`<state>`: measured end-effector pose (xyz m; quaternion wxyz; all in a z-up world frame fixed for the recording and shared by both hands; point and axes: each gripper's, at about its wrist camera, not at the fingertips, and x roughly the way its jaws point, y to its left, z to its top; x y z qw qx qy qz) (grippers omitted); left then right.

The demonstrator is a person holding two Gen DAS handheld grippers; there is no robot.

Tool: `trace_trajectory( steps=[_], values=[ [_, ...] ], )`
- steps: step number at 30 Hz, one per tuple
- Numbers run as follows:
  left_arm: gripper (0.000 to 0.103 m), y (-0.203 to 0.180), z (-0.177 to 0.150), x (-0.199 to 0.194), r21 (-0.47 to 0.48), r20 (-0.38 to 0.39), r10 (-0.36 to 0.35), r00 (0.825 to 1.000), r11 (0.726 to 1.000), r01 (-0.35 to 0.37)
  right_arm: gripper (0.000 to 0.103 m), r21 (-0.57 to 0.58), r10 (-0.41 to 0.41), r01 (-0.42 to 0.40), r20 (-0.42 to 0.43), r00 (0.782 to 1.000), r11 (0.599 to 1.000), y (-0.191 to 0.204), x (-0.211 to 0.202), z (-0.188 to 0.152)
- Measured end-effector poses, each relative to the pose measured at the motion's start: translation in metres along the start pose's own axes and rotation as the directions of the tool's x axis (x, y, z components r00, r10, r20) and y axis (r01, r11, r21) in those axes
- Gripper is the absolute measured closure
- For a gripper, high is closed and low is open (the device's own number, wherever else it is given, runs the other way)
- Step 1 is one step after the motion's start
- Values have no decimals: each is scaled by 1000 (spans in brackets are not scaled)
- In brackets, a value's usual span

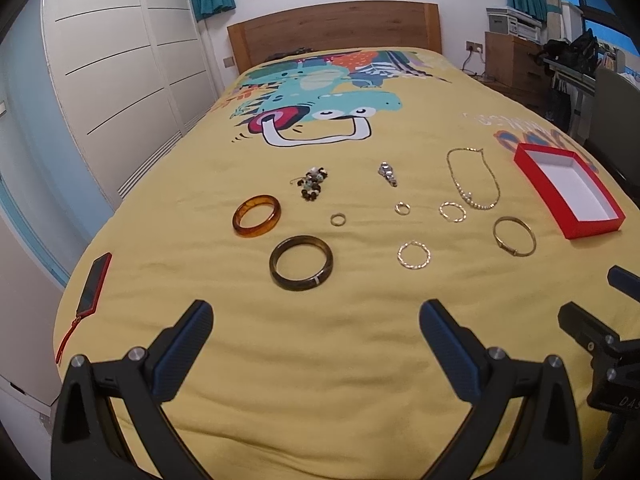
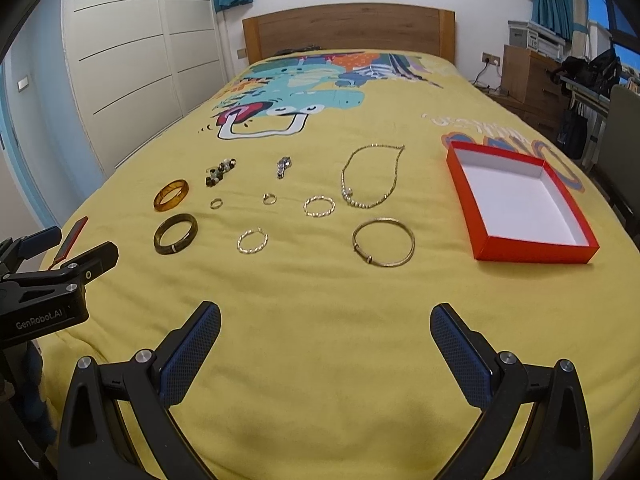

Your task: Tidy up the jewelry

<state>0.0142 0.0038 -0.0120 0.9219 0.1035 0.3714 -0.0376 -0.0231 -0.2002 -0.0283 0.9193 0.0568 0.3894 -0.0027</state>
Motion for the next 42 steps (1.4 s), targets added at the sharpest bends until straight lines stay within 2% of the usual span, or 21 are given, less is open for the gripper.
trace_trajectory(
  steps=[12,16,20,24,35,42],
  values=[
    [0,14,-9,12,-41,-52,-41,998,998,39,2,12,-14,14,-22,1000,1000,-6,5,1],
    [0,24,-13,17,-69,-71,-41,997,997,36,12,22,-7,7,-31,1000,1000,-10,9,1],
    [0,31,-12,24,-90,-87,-33,996,996,26,18,37,3,-2,-41,999,999,-16,13,2],
    [0,36,-11,28,-106,-88,-35,996,994,25,32,45,20,-18,-49,999,999,-19,18,3],
    [0,42,-6,48,-112,-115,-46,992,993,33,36,38,40,-38,-62,997,999,-27,35,10],
    [1,40,4,66,-104,-119,-68,991,993,56,56,29,79,-77,-91,993,997,-33,55,21]
  ],
)
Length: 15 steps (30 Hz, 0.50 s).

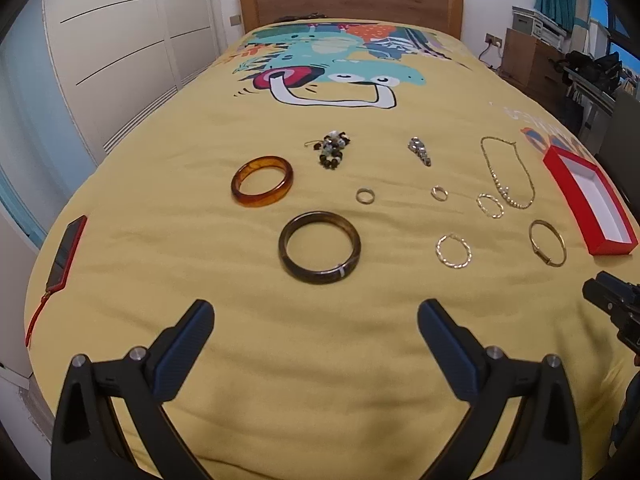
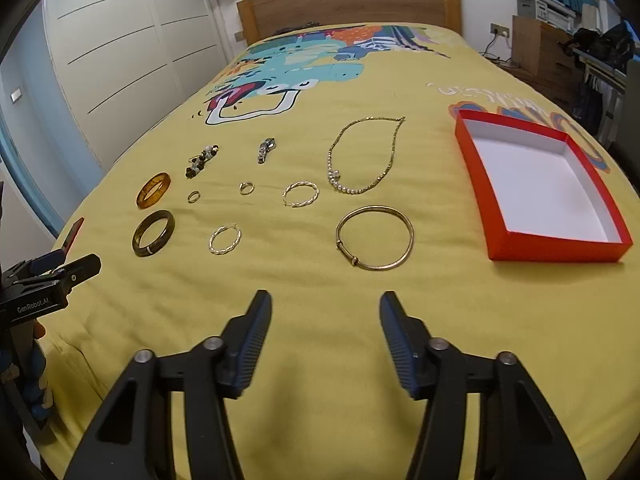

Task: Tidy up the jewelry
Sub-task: 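Grasp the dark brown bangle with the left tool while the right tool grasps the gold bangle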

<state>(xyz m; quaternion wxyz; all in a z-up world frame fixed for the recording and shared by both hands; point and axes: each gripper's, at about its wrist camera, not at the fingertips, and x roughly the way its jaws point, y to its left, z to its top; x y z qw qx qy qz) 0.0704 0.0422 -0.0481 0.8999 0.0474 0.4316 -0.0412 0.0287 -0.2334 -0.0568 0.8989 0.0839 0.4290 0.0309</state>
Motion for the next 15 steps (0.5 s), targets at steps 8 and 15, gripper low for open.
trace_trajectory(
  steps=[8,15],
  values=[
    [16,-11,14,29,17,-34,-58,998,998,59,72,-3,55,-55,-44,998,998,-8,32,18],
    [32,-19,25,57,19,-81,-103,991,994,105,73,-11,68,-68,-70,995,998,-14,59,34]
  ],
)
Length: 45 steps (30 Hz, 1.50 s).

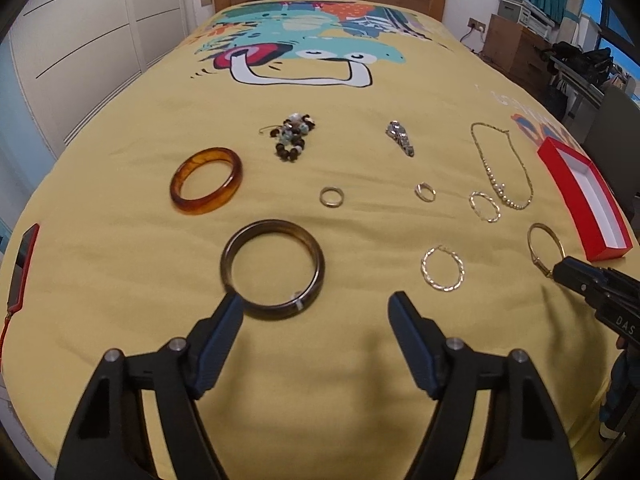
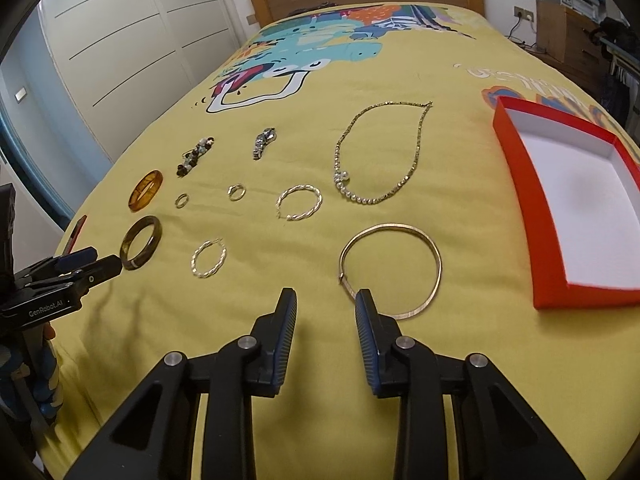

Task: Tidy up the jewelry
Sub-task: 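Grasp the dark brown bangle with the left tool while the right tool grasps the gold bangle, then carry both bangles into the red box and open both tools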

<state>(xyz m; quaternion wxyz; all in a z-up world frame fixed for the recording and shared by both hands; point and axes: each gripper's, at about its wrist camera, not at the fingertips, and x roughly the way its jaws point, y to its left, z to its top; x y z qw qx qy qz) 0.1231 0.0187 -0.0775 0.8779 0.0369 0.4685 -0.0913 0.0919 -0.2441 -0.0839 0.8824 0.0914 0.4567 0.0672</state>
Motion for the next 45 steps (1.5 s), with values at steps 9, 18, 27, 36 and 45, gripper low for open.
trace_trajectory(
  steps=[9,18,27,36,45],
  values=[
    [56,2,6,44,-14,-94,-8,996,1000,7,73,-5,11,-11,-67,998,1000,-15,27,7],
    [60,0,5,60,9,-115,5,993,1000,-4,73,-49,35,-40,-100,994,998,-9,47,12],
    [68,-6,7,69,27,-100,14,995,1000,-11,81,-95,31,-44,-134,990,995,1,69,19],
    [94,-6,10,54,2,-77,16,997,1000,-16,96,26,120,-118,-100,988,993,-11,62,22],
    [95,-7,20,5,-7,-8,22,1000,1000,-22,97,108,180,-180,14,984,978,-13,9,22]
  ],
)
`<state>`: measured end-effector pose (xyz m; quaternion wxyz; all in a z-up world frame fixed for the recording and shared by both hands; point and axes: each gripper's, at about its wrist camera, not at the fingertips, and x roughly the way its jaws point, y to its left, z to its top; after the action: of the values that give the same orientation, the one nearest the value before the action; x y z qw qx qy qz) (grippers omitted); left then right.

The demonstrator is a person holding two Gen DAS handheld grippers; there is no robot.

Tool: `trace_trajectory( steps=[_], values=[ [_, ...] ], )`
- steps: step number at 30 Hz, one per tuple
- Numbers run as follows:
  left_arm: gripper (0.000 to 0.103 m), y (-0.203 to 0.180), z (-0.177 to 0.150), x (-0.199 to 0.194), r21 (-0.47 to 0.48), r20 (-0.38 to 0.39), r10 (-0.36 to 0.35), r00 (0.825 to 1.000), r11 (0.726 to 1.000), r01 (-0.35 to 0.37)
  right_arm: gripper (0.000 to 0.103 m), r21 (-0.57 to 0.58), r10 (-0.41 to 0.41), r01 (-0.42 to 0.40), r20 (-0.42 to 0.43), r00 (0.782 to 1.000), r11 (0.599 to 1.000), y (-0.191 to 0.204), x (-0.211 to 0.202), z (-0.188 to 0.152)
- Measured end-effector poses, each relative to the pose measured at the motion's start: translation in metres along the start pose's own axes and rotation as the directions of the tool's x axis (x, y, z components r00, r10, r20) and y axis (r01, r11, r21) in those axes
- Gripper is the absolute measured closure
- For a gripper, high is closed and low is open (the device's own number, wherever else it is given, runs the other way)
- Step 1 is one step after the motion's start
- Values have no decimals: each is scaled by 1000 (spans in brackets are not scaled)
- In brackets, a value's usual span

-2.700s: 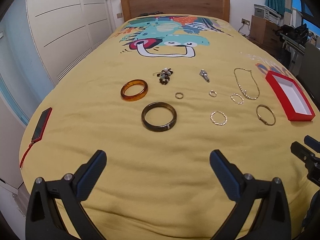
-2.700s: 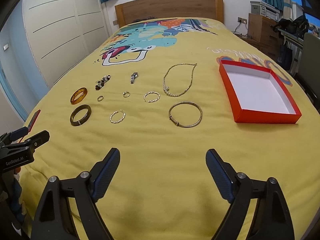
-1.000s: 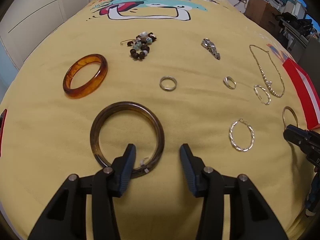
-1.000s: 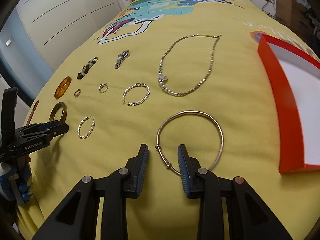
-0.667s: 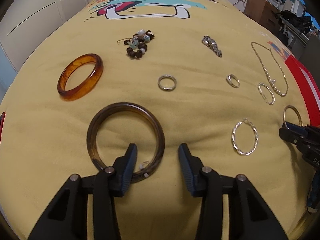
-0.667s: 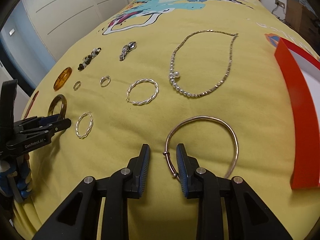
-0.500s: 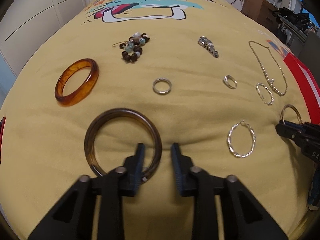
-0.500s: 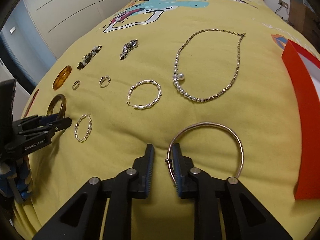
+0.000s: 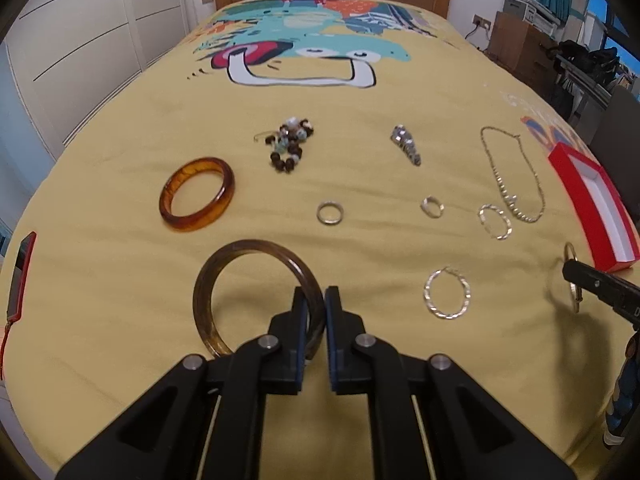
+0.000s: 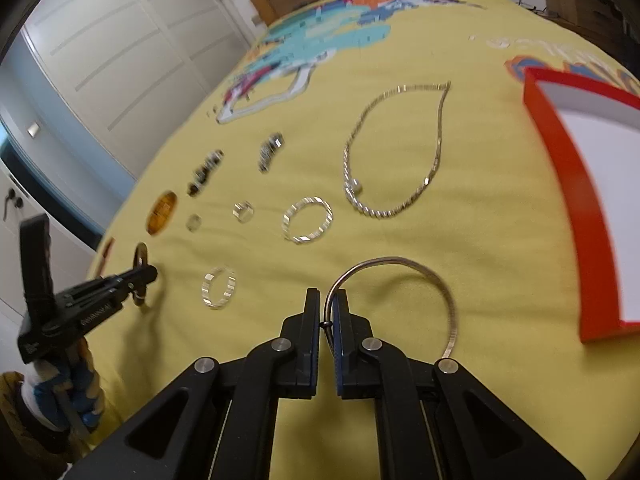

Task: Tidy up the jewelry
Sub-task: 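Carry both bangles into the red box and open both tools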

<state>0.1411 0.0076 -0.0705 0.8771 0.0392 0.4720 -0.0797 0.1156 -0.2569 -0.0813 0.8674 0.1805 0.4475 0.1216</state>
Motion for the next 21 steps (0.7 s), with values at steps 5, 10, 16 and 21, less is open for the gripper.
trace_trajectory(
  steps=[5,10,16,21],
  values=[
    [95,-18,0,-37,17,37,-31,999,999,31,97,30,50,-53,75,996,998,8,-40,0],
    [95,-59,6,-64,76,56,-95,994,993,90,97,32,54,-59,152,987,998,4,-89,-2],
    [95,-141,21,-74,156,35,-209,977,967,201,97,49,-22,12,208,978,999,-35,-139,4],
    [95,-223,47,-70,202,19,-310,951,932,300,97,49,-111,103,222,969,994,-87,-169,30]
  ],
)
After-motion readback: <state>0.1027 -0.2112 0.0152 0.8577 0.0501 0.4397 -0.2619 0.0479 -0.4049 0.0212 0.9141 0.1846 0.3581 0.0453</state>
